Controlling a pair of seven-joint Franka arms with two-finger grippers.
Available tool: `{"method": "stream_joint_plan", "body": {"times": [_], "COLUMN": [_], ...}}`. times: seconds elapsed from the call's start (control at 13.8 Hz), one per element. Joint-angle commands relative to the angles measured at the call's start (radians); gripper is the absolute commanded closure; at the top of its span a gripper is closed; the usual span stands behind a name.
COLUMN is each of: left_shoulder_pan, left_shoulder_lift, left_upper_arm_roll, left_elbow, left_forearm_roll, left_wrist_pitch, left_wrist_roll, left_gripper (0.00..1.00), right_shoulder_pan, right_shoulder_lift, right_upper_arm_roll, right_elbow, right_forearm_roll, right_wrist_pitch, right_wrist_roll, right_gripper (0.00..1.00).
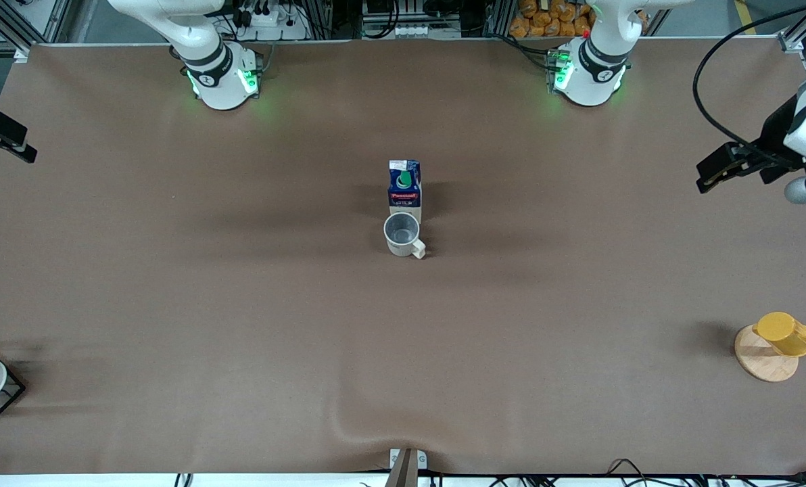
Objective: Place milk next to cup
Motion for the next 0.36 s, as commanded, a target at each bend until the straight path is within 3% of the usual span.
{"method": "stream_joint_plan", "body": {"times": [0.0, 0.29], "left_shoulder_pan": [0.005, 0.010], "left_shoulder_lift": [-0.015, -0.017], "left_upper_arm_roll": [0.007, 0.006], "left_elbow": [-0.003, -0.001], "left_forearm_roll": [-0.017, -0.029], "left_wrist_pitch": [-0.018, -0.058], "left_wrist_roll": [0.050, 0.066], "left_gripper": [0.00, 0.00], "right_shoulder_pan": [-0.002, -0.001], "right_shoulder_lift": [0.002, 0.002], "right_upper_arm_roll": [0.004, 0.004], "right_elbow": [0.002, 0.002], "right_forearm_roll": [-0.010, -0.010], "right_wrist_pitch": [-0.005, -0.006], "right_wrist_roll": [0.013, 0.013], "right_gripper": [0.00, 0.00]}}
